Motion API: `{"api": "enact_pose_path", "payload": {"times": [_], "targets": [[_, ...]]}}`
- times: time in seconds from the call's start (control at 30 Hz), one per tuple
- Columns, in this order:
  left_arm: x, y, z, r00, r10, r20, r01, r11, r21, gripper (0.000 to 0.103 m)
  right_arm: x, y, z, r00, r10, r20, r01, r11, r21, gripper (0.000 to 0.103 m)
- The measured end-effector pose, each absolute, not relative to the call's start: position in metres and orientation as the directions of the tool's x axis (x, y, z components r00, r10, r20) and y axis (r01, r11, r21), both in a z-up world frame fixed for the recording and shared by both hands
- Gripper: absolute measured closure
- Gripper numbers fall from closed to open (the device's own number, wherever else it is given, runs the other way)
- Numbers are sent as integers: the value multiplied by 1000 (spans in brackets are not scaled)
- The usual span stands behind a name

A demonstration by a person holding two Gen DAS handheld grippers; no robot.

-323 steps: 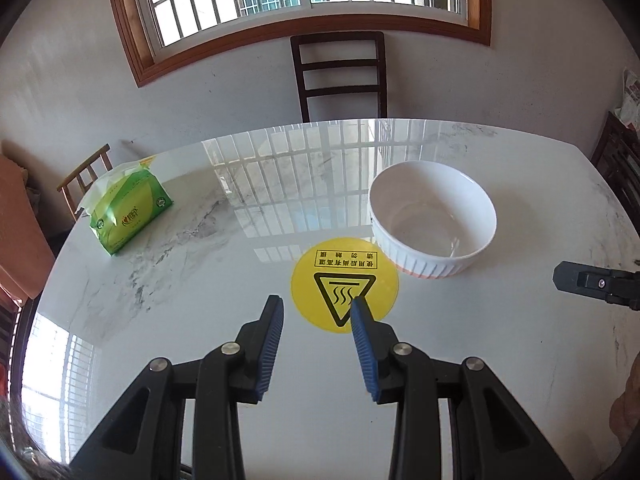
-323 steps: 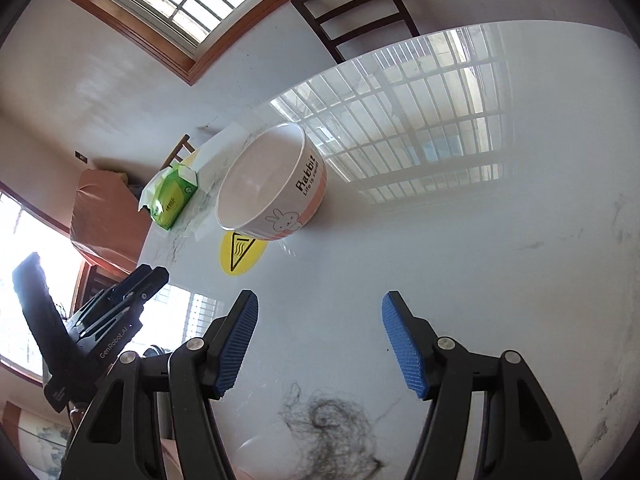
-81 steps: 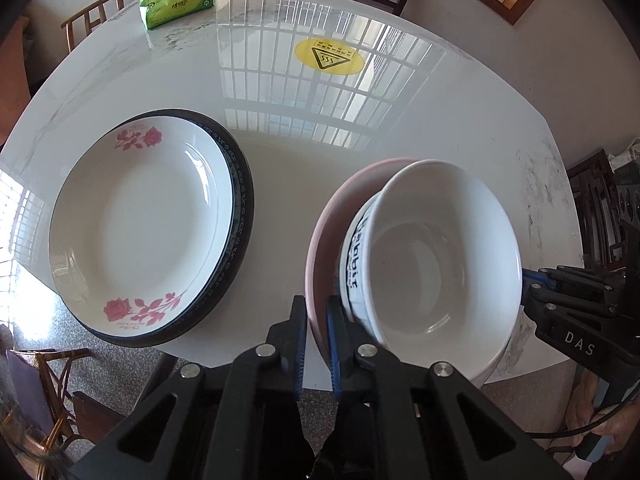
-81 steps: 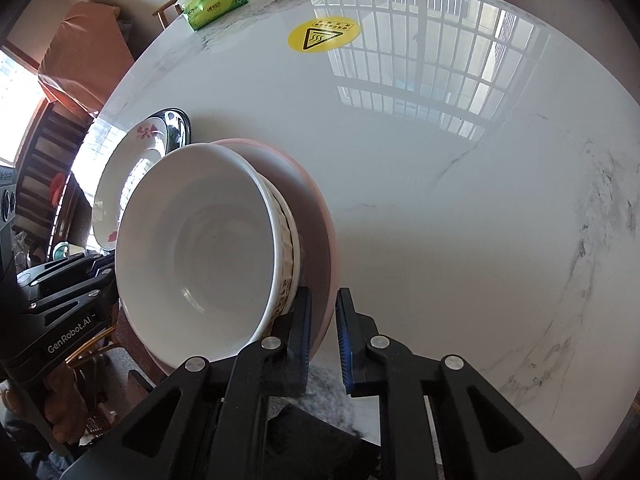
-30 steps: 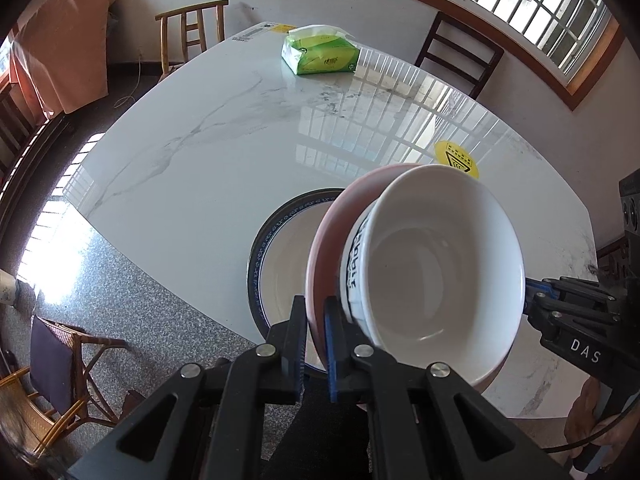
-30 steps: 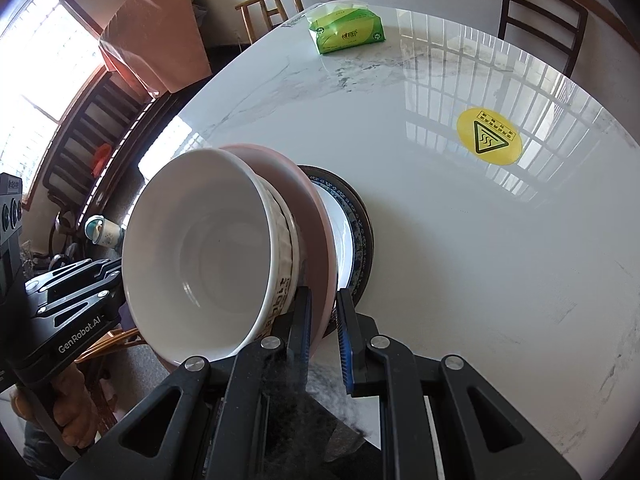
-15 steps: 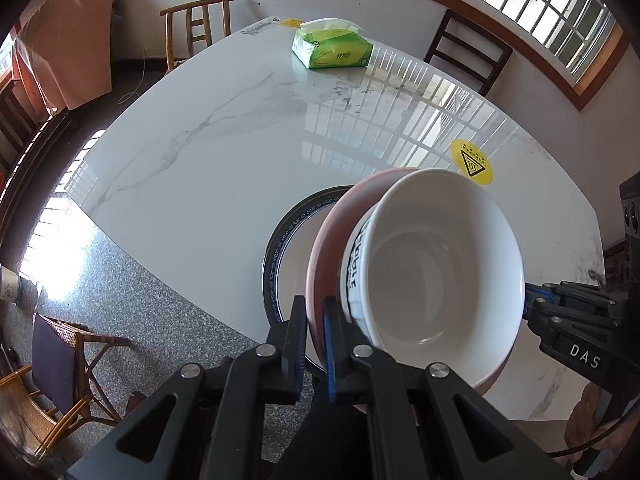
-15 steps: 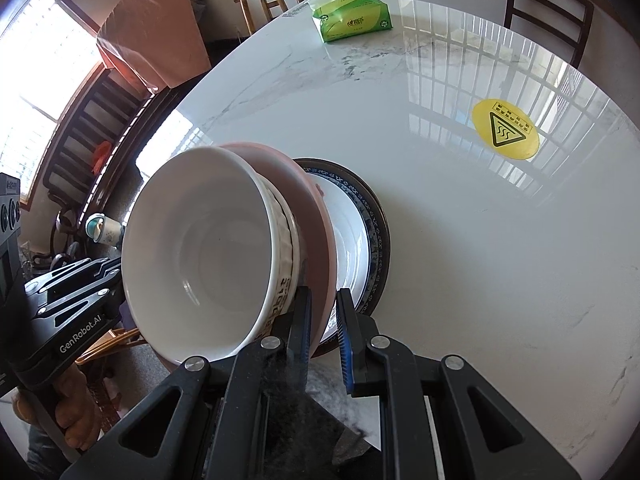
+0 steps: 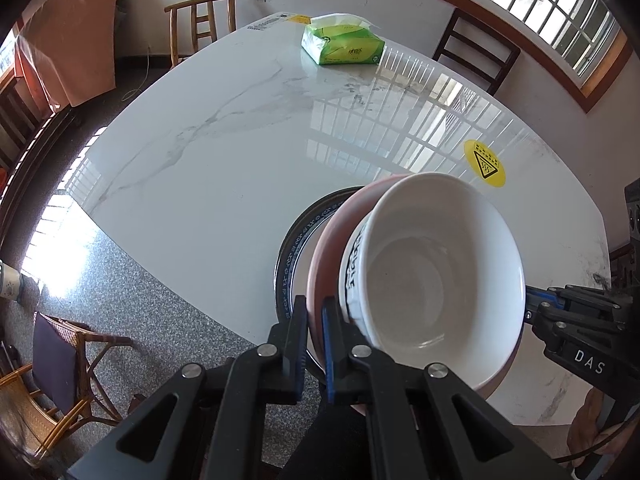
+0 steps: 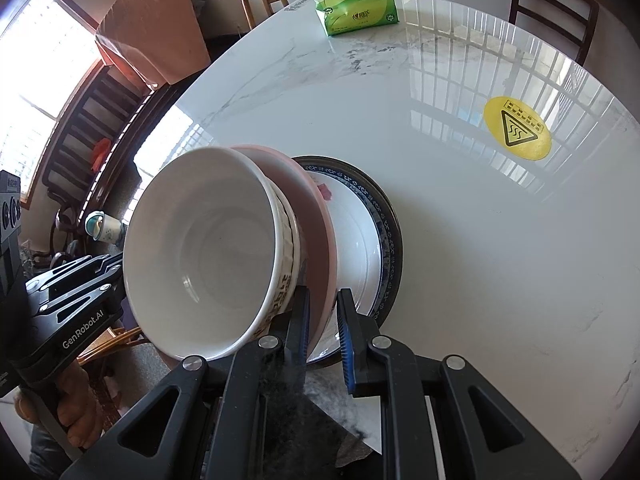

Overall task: Organize plates and bowls
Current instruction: 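Lift the nested bowl stack with both tools and carry it over the flower plates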

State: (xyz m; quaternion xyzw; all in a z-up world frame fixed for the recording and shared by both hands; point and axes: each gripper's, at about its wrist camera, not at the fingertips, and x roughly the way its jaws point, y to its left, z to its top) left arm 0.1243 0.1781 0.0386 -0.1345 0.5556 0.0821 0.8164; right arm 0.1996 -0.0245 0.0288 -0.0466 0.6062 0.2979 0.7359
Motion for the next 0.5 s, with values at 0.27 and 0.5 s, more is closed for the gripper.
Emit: {"api": "enact_pose_path", "payload": {"times": [0.27,0.5], "targets": [[126,179,33,366,-7,-931,-281,952,-118,98,203,-25,24,78,388,-918,-486,819,305,87],[125,178,29,375,8,-927,-279,955,-105,98,206,-25,16,63,406,-912,-471,817,331,87]]}}
